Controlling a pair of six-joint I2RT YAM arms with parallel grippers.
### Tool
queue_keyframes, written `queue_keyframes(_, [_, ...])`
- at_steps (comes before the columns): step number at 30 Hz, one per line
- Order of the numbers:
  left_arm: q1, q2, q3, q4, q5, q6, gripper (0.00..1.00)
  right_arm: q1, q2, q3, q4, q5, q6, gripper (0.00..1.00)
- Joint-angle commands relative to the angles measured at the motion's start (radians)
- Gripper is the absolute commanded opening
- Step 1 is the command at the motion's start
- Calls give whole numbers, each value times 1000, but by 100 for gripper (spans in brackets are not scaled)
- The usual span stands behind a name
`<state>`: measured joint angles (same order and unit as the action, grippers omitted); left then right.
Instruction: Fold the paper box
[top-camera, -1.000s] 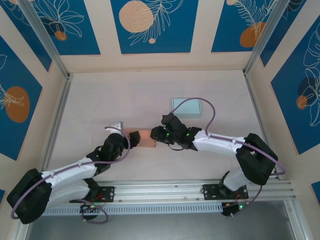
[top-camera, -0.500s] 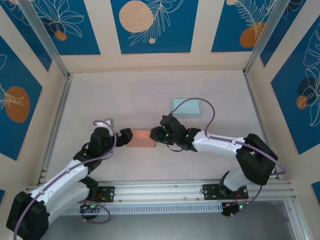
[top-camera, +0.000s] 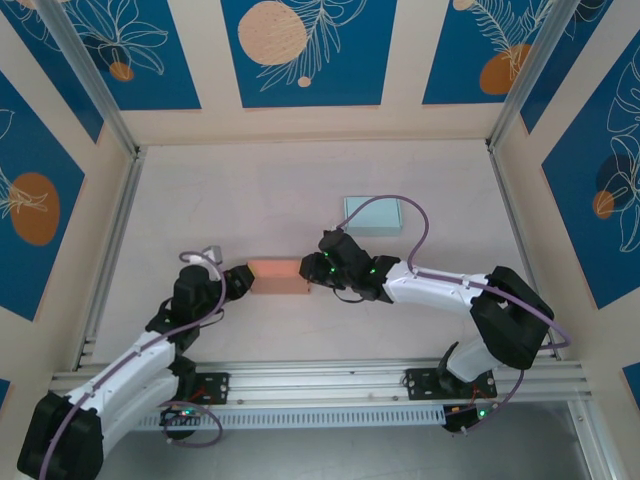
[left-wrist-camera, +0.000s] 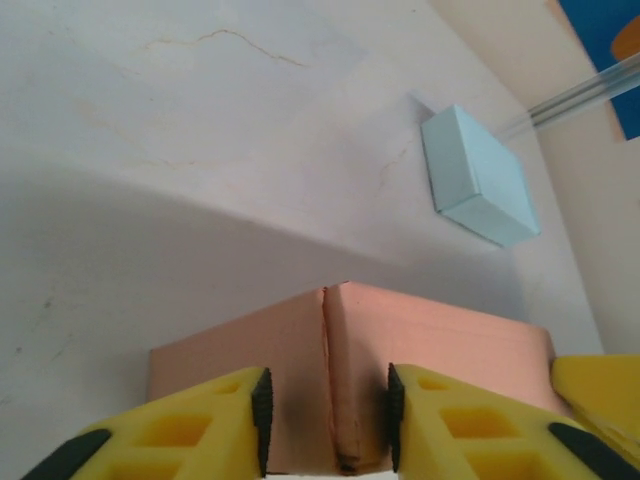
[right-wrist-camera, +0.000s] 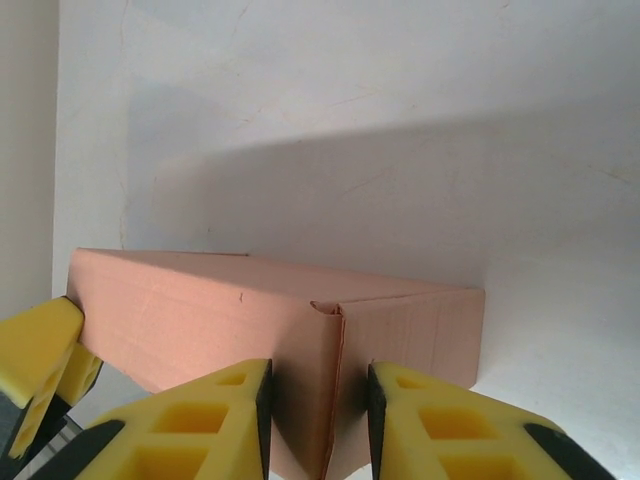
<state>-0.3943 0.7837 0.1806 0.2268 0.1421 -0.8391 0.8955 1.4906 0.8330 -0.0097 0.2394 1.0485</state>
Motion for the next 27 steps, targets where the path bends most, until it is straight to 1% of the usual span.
queue_keyframes(1, [21,46,-82,-65,-3,-21,29,0,53,-64,-119,28,8,29])
queue_keyframes(6, [20,40,-110,-17,55,-13,29,47,37,-103,-26,61,-51,28])
queue_keyframes(9, [19,-27,-144,-17,86,-22,29,92,12,-129,8,114,-80,28])
queue_keyframes(12, [18,-156,-168,-108,103,-32,29,129,-22,-164,33,172,-103,26])
queue_keyframes(16, [14,-355,-176,-332,92,-42,28,161,-66,-221,67,217,-94,26])
queue_keyframes(19, [13,-451,-173,-404,86,-56,27,173,-83,-243,60,236,-71,26])
queue_keyframes(21, [11,-463,-173,-417,80,-60,26,179,-83,-243,46,251,-56,26])
queue_keyframes(23, [9,-439,-173,-409,82,-61,26,182,-79,-239,24,265,-44,26])
queue_keyframes(27, [6,-335,-175,-332,108,-63,26,182,-77,-240,-1,279,-23,26])
